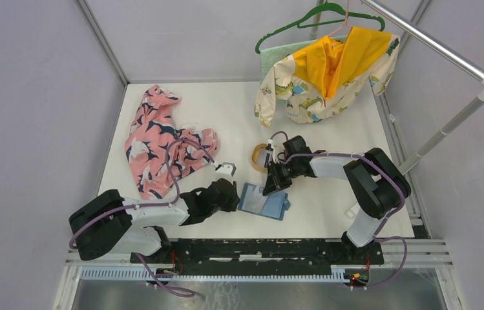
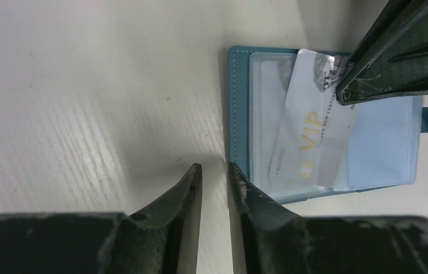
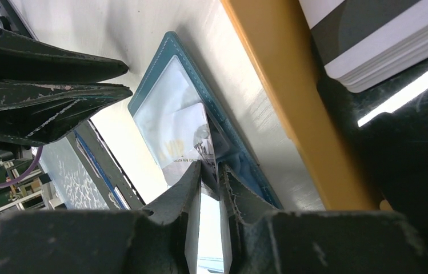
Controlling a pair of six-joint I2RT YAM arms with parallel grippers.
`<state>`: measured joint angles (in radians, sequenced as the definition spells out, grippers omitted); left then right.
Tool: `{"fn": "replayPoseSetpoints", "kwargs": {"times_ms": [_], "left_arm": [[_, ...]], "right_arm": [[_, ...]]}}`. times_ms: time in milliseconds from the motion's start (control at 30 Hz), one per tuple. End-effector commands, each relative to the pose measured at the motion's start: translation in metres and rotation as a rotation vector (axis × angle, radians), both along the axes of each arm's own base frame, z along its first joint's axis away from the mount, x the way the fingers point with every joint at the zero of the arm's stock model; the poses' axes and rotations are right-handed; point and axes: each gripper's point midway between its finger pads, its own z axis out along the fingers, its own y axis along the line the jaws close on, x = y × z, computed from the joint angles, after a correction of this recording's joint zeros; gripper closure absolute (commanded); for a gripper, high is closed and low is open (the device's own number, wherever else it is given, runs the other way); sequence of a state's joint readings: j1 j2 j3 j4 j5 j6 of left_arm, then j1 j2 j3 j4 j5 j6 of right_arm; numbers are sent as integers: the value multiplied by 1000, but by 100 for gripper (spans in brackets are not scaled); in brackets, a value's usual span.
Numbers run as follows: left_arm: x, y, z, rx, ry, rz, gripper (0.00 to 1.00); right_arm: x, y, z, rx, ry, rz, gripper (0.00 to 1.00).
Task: Put the credit cards into the card holder
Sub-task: Insert the credit card into the card holder.
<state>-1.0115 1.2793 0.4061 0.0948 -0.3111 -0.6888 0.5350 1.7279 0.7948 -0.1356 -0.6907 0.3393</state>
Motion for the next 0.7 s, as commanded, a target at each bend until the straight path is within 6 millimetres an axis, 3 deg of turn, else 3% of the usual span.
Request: {"fn": "replayPoseSetpoints", "kwargs": {"times_ms": [0,333,667], "left_arm": [[10,-22,14,-68,-29,-35,71],[11,-33,8,-64,-13,-76,74],[17,-23,-8,-2,1,-42,79]], "right_arm": [[6,-3,-10,-64,-35,6,80],[5,-2,-13,-97,-44,39,80],[10,-9,-12,-145,-82,58,80]]}}
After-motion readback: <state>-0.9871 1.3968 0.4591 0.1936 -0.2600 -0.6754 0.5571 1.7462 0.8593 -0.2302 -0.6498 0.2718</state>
